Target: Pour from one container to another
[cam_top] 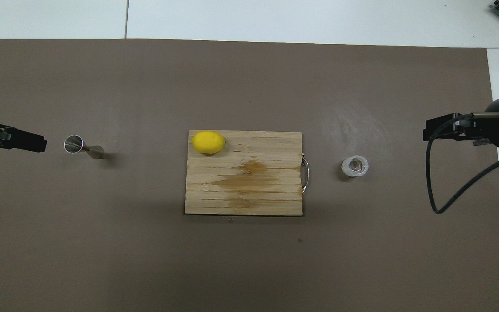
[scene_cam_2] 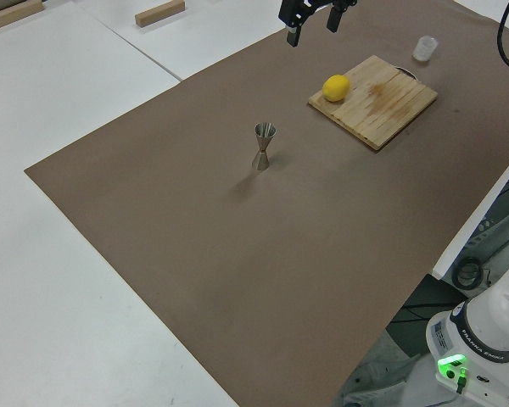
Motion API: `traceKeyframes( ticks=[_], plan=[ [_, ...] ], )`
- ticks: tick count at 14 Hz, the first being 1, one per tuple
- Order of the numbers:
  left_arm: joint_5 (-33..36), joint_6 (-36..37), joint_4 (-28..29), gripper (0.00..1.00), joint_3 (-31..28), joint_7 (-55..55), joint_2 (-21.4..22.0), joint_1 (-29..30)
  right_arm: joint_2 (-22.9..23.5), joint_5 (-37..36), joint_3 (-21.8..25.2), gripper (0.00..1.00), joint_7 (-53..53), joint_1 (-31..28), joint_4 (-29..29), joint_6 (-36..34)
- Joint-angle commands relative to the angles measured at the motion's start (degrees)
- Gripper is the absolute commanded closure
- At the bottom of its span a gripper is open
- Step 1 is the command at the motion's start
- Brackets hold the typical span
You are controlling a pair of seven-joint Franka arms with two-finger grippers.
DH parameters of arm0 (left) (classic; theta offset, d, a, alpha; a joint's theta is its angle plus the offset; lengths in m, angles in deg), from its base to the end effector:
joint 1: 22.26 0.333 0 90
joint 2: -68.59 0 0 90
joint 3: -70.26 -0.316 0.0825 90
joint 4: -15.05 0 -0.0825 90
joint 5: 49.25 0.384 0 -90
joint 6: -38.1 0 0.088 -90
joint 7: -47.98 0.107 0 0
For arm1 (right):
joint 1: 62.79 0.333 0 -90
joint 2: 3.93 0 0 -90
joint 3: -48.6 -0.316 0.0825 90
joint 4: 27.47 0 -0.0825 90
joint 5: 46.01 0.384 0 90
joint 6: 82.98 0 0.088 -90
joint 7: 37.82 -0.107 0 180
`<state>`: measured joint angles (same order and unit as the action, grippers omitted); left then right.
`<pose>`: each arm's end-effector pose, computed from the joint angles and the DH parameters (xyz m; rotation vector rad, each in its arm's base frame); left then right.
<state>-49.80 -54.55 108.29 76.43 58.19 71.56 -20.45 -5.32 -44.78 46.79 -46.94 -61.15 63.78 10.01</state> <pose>0.5411 -0.0438 0.6301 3.1137 -0.3976 0.0650 0.5512 0.0357 0.6323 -3.1101 0.1548 -0.0810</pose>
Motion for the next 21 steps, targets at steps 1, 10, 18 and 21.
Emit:
traceKeyframes(
  ticks=[1,10,18,21],
  plan=[
    [0.46,-0.52,-0.51,0.00,-0.19,0.16,-0.15,-0.05,-0.29,0.70,-0.39,0.00,-0.02,-0.68,-0.02,-0.80],
    [0.11,-2.01,-0.42,0.00,-0.28,-0.10,-0.33,-0.05,-0.29,0.70,-0.39,0.00,-0.02,-0.68,-0.02,-0.80],
    [-5.40,-1.13,-0.33,0.00,-0.28,-7.65,-3.32,3.36,-0.29,0.70,-0.39,0.00,-0.02,-0.68,-0.02,-0.80],
    [-10.78,-0.52,-0.42,0.00,-0.28,-13.27,-5.16,7.58,-0.29,0.70,-0.39,0.00,-0.02,-0.68,0.07,-0.71]
  ],
)
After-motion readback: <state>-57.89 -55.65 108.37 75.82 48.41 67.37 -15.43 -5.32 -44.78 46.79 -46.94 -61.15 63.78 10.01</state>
